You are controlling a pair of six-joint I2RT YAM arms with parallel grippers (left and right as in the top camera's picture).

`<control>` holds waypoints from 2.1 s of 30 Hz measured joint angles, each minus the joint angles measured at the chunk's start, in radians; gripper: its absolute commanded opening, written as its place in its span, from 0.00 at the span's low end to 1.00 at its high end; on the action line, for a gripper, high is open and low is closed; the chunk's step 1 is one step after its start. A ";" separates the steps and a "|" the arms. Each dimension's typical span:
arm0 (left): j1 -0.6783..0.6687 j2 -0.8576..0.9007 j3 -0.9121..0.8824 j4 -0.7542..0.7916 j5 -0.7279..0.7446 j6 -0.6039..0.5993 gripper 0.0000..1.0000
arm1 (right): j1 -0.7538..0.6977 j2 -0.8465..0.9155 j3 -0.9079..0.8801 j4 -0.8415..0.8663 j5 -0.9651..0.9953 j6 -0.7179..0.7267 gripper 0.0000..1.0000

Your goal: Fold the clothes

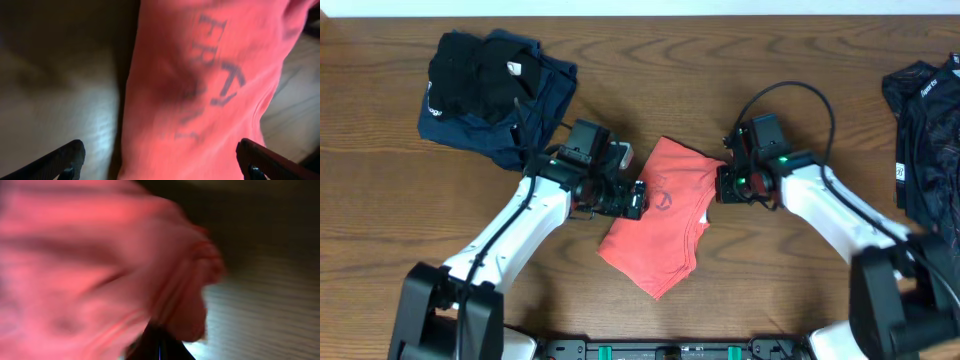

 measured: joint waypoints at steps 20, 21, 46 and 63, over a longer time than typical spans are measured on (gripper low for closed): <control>0.000 0.148 -0.001 0.139 0.066 0.011 0.98 | 0.007 -0.276 0.000 -0.108 -0.042 0.004 0.01; 0.000 0.175 -0.001 0.147 0.080 0.021 0.99 | 0.008 -0.286 0.000 -0.109 -0.047 0.004 0.01; 0.000 0.272 0.085 0.186 0.467 0.167 0.06 | 0.000 -0.294 0.000 -0.149 -0.062 -0.023 0.01; 0.403 0.152 0.486 0.415 0.402 0.095 0.06 | -0.056 -0.294 0.000 -0.151 -0.061 -0.016 0.01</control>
